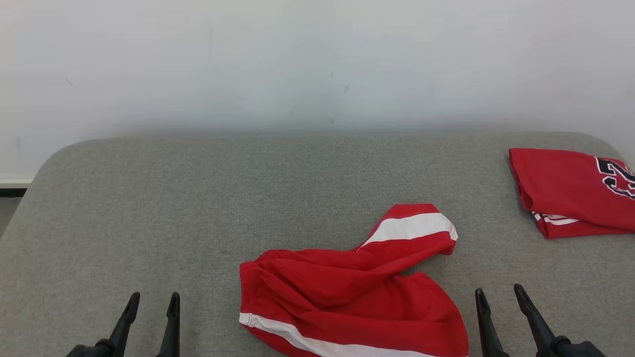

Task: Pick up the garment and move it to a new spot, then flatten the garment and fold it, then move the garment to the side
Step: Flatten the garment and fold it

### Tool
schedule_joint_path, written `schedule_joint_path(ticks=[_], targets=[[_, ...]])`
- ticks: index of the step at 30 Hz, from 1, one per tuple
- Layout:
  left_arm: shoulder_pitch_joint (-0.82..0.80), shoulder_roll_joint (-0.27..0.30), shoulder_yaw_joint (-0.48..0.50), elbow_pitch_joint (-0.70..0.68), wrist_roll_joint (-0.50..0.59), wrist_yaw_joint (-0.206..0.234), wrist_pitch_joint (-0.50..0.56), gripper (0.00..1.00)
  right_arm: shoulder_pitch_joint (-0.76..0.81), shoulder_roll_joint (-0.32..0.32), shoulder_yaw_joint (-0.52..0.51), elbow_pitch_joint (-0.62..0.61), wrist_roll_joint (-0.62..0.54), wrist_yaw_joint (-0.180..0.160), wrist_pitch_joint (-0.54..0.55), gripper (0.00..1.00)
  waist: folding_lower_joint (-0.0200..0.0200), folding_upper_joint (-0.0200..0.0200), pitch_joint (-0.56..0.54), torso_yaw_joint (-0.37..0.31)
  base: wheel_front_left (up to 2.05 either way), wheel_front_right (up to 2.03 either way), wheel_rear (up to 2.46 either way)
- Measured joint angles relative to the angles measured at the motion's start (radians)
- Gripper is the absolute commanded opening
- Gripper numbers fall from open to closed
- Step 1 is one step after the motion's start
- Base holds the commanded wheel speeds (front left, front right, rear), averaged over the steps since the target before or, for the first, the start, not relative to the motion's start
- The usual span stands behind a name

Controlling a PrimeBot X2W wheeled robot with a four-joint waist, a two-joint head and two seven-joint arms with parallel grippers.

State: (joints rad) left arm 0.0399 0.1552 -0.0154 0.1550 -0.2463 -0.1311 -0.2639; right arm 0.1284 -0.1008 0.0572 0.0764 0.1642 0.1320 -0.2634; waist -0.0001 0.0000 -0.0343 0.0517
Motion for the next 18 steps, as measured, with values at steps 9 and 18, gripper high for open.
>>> schedule_joint_path(ticks=[9, 18], targets=[[0.007, 0.002, -0.005, 0.007, 0.002, 0.000, 0.000, 1.00, 0.017, -0.002, 0.011, 0.009, 0.000, 0.000, 0.000, 1.00, 0.0001, 0.0000, -0.008, -0.003, 0.00, 0.00, 0.00], [0.005, 0.022, -0.047, 0.024, -0.003, 0.000, 0.000, 1.00, 0.017, -0.007, 0.008, 0.041, 0.002, 0.000, 0.000, 1.00, 0.0001, 0.0000, 0.000, -0.004, 0.00, 0.00, 0.00]])
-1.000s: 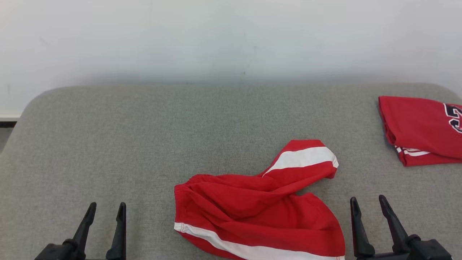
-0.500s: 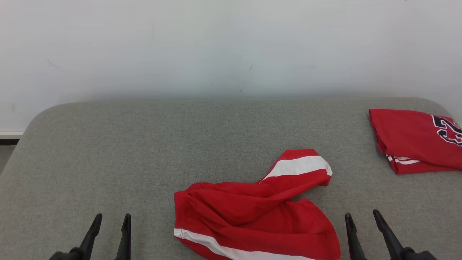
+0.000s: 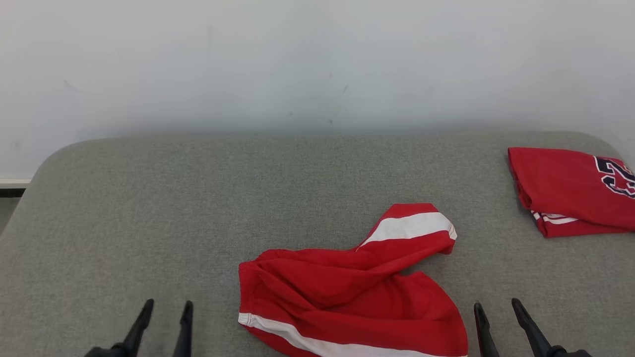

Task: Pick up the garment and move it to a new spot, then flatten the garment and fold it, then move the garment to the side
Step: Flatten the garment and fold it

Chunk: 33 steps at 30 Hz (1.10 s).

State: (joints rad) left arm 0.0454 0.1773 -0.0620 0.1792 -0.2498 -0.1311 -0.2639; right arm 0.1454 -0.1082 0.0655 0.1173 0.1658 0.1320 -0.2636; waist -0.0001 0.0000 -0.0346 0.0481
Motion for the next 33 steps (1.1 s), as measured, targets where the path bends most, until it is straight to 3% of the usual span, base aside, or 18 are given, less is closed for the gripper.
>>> schedule_joint_path(ticks=[10, 27, 28, 29, 30, 31, 32, 33], targets=[[-0.064, 0.052, -0.240, 0.117, -0.046, 0.000, 0.000, 1.00, 0.003, -0.040, 0.053, 0.145, 0.018, 0.000, 0.000, 1.00, 0.0000, 0.0000, 0.038, -0.013, 0.00, 0.00, 0.00], [-0.265, 0.112, -0.439, 0.262, -0.114, 0.000, 0.000, 1.00, -0.128, -0.012, 0.154, 0.367, 0.037, 0.000, 0.000, 1.00, 0.0003, 0.0001, 0.155, -0.038, 0.00, 0.00, 0.00], [-0.270, 0.112, -0.441, 0.263, -0.121, 0.000, 0.000, 0.82, -0.132, -0.008, 0.155, 0.369, 0.038, 0.000, 0.000, 1.00, 0.0003, 0.0001, 0.158, -0.039, 0.00, 0.00, 0.00], [-0.272, 0.114, -0.450, 0.269, -0.127, 0.000, 0.000, 0.48, -0.134, -0.005, 0.156, 0.371, 0.041, 0.000, 0.000, 0.73, 0.0003, 0.0001, 0.161, -0.040, 0.00, 0.00, 0.00], [-0.273, 0.117, -0.461, 0.279, -0.130, 0.000, 0.000, 0.29, -0.135, -0.001, 0.160, 0.375, 0.046, 0.000, 0.000, 0.43, 0.0002, 0.0001, 0.162, -0.042, 0.00, 0.00, 0.00], [-0.273, 0.119, -0.468, 0.286, -0.133, 0.000, 0.000, 0.00, -0.135, 0.001, 0.164, 0.378, 0.050, 0.000, 0.000, 0.14, 0.0003, 0.0001, 0.163, -0.043, 0.00, 0.00, 0.00], [-0.274, 0.120, -0.473, 0.293, -0.141, 0.000, 0.000, 0.00, -0.138, 0.002, 0.169, 0.380, 0.057, 0.000, 0.000, 0.00, 0.0002, 0.0001, 0.164, -0.045, 0.00, 0.00, 0.00], [-0.275, 0.120, -0.477, 0.297, -0.152, 0.000, 0.000, 0.00, -0.140, 0.001, 0.176, 0.379, 0.062, 0.000, 0.000, 0.00, 0.0002, 0.0001, 0.164, -0.046, 0.00, 0.00, 0.00]])
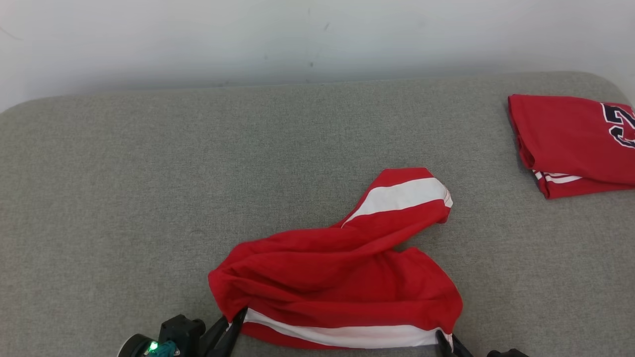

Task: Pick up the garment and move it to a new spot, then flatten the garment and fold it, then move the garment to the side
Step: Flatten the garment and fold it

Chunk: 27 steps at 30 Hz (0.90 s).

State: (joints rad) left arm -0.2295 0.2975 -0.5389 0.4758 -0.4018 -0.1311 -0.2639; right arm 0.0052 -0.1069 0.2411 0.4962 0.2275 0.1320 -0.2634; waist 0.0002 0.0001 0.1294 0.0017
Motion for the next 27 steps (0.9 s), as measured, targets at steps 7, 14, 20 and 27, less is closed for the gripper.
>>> schedule_joint_path(ticks=[7, 14, 20, 27], targets=[[0.016, 0.000, -0.006, -0.045, -0.034, 0.000, 0.000, 0.00, 0.007, -0.009, 0.019, -0.091, 0.019, 0.000, 0.000, 0.00, -0.0001, 0.0000, -0.005, -0.002, 0.00, 0.00, 0.00], [-0.031, 0.039, 0.037, -0.154, -0.105, 0.000, 0.000, 0.00, -0.066, -0.032, 0.024, -0.244, 0.039, 0.000, 0.000, 0.00, -0.0001, 0.0000, 0.007, -0.002, 0.00, 0.00, 0.00], [-0.336, 0.135, -0.053, -0.172, -0.205, 0.000, 0.019, 0.00, -0.360, -0.104, 0.032, -0.274, 0.095, 0.000, 0.021, 0.00, -0.0001, 0.0000, 0.052, -0.011, 0.00, 0.00, 0.00], [-0.816, 0.194, -0.095, -0.147, -0.417, 0.000, 0.142, 0.00, -0.830, -0.103, -0.032, -0.217, 0.163, 0.000, 0.162, 0.00, 0.0001, 0.0001, 0.170, -0.018, 0.00, 0.00, 0.00]])
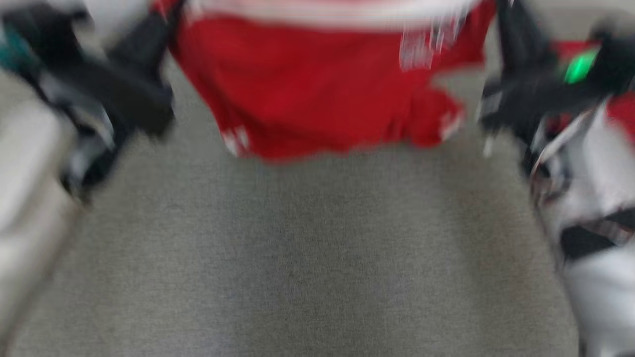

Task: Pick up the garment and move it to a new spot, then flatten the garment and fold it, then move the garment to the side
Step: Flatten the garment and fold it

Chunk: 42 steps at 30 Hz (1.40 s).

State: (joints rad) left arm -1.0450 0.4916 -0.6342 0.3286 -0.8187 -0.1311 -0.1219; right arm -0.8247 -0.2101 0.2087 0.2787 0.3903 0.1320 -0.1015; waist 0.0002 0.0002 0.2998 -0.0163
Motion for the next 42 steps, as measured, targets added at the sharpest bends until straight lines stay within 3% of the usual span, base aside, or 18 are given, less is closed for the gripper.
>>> schedule_joint_path(ticks=[10, 17, 33, 39, 42], targets=[[-0.633, 0.042, -0.074, 0.126, -0.110, 0.000, 0.074, 0.00, -0.716, 0.034, -0.095, 0.210, -0.025, 0.000, 0.181, 0.00, 0.0002, 0.0001, 0.233, -0.014, 0.00, 0.00, 0.00], [-0.910, 0.045, -0.108, 0.293, -0.144, -0.001, 0.082, 0.00, -1.025, 0.050, -0.129, 0.426, -0.123, 0.000, 0.165, 0.00, 0.0001, 0.0002, 0.366, -0.034, 0.00, 0.00, 0.00], [-1.037, 0.024, -0.292, 0.402, -0.249, -0.001, 0.005, 0.00, -1.154, 0.071, -0.114, 0.715, -0.184, 0.000, 0.023, 0.00, -0.0001, 0.0001, 0.490, -0.079, 0.00, 0.00, 0.00], [-0.953, 0.057, -0.346, 0.323, -0.307, 0.000, -0.077, 0.00, -1.075, 0.103, -0.051, 0.725, -0.139, 0.000, -0.049, 0.00, -0.0002, 0.0000, 0.482, -0.093, 0.00, 0.00, 0.00], [-0.803, 0.123, -0.409, 0.223, -0.297, 0.000, -0.121, 0.00, -0.931, 0.107, 0.023, 0.681, -0.061, 0.000, -0.096, 0.00, -0.0001, 0.0000, 0.448, -0.099, 0.00, 0.00, 0.00]])
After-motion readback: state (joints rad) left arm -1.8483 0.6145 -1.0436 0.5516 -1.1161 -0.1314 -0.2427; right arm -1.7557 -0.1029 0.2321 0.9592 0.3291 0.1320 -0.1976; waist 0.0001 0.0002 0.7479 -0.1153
